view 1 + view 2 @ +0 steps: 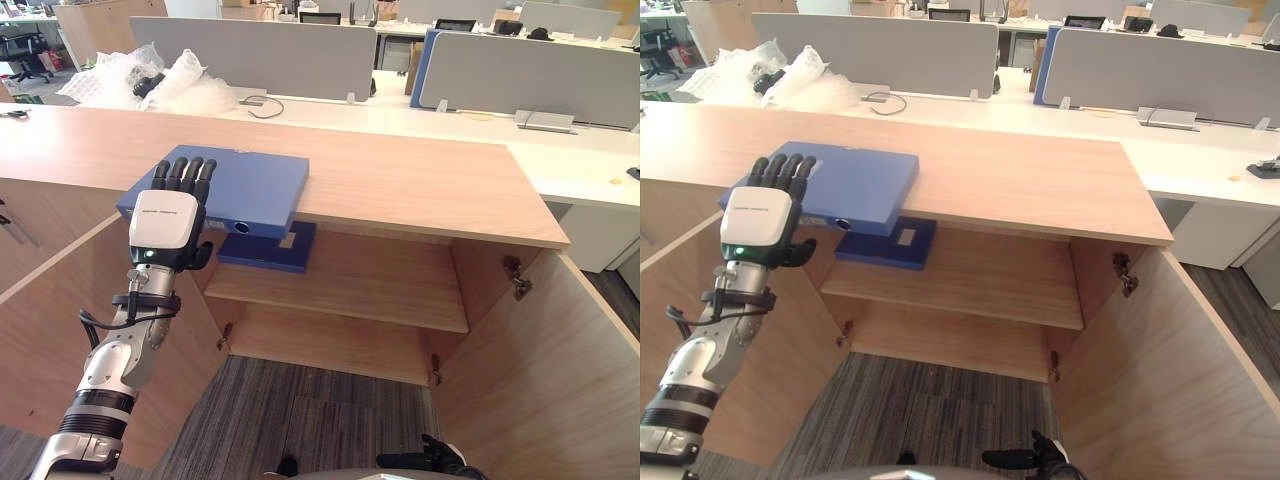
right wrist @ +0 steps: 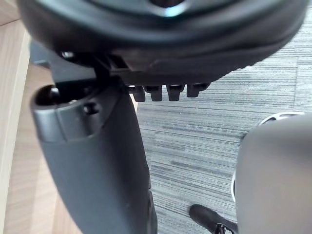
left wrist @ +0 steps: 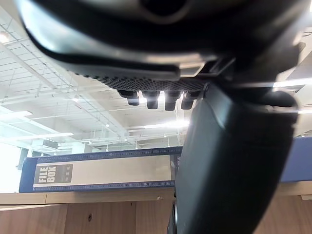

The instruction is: Walk over to the cabinet, pick up the folder, carry it to the office cabinet, place the folder inside the office cabinet, then close the office cabinet door

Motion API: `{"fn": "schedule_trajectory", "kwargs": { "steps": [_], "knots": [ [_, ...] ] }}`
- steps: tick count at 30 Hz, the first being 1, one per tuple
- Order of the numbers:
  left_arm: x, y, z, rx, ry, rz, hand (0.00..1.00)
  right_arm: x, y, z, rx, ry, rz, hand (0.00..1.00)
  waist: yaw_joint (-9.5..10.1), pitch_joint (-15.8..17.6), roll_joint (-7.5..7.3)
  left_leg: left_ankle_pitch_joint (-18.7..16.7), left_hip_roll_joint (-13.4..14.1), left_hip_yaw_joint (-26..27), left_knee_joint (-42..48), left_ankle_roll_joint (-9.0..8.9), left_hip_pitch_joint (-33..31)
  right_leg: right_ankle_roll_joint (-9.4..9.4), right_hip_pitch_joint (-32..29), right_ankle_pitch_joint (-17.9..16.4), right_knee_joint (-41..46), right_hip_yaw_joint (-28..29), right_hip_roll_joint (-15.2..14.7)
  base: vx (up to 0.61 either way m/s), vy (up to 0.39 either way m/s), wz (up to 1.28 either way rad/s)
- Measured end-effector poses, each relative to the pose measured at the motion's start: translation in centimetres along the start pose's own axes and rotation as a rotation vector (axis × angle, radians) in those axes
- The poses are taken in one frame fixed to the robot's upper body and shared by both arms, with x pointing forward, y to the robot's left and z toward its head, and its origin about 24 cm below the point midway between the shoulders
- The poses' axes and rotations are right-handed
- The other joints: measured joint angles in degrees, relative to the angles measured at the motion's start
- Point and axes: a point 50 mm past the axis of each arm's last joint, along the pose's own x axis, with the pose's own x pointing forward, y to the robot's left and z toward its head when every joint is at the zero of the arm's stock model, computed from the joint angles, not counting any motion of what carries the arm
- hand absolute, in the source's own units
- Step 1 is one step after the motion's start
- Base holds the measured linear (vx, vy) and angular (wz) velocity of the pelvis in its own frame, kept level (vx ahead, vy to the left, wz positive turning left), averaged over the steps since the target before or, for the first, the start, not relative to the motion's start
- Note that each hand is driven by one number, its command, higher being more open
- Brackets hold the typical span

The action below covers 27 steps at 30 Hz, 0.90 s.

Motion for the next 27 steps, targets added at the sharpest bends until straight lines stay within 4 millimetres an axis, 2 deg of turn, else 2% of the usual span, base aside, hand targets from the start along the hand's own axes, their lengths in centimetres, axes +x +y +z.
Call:
{"fn": "schedule_trajectory", "kwargs": {
  "steps": [9,13,14,18,22,27],
  "knots": [
    [-0.1,-2.0,-1.6,-0.016,0.089,-0.115,1.0,0.0,-0.1,0.3,0.002,-0.015,-0.003,1.0,-0.99,0.0,0.68,-0.38,0.21,1.71,-0.05,0.21,0.8,0.08,-0.25,0.04,0.3,1.84,-0.09,0.01,0.003,-0.1],
    [1.1,-2.2,-2.2,-0.015,0.126,-0.124,1.0,0.0,-0.1,0.3,0.003,-0.021,-0.004,1.0,-1.05,-0.01,0.75,-0.58,0.21,2.42,-0.04,0.32,0.94,0.1,-0.49,0.03,0.44,2.54,-0.17,0.02,0.006,-0.08],
    [1.4,-2.1,-2.4,-0.01,0.131,-0.119,0.0,-0.1,-0.2,0.2,0.004,-0.021,-0.005,1.0,-1.08,0.0,0.78,-0.6,0.21,2.64,-0.03,0.35,0.95,0.11,-0.61,0.03,0.51,2.74,-0.18,0.02,0.006,-0.12],
    [2.7,-1.3,-2.7,0.021,0.11,-0.105,0.0,-0.1,-0.2,0.3,0.004,-0.025,-0.008,1.0,-1.33,0.07,0.9,-0.69,0.05,3.35,-0.01,0.46,1.11,0.18,-0.89,0.05,0.85,3.44,-0.43,0.02,0.007,-0.09],
    [3.1,-1.1,-2.7,0.017,0.115,-0.096,0.0,-0.1,-0.3,0.4,0.005,-0.033,-0.008,1.0,-1.64,0.14,1.09,-0.76,-0.04,3.82,-0.02,0.57,1.33,0.33,-1.01,0.03,1.08,3.95,-0.75,0.01,0.013,-0.06],
    [4.5,-0.1,-2.2,0.019,0.094,-0.026,0.0,-0.1,-0.3,0.3,0.008,-0.034,-0.011,1.0,-1.6,0.08,1.19,-0.76,-0.06,4.1,-0.07,0.59,1.6,0.49,-1.13,-0.09,1.54,4.14,-0.94,0.0,0.002,-0.02]
  ]
}}
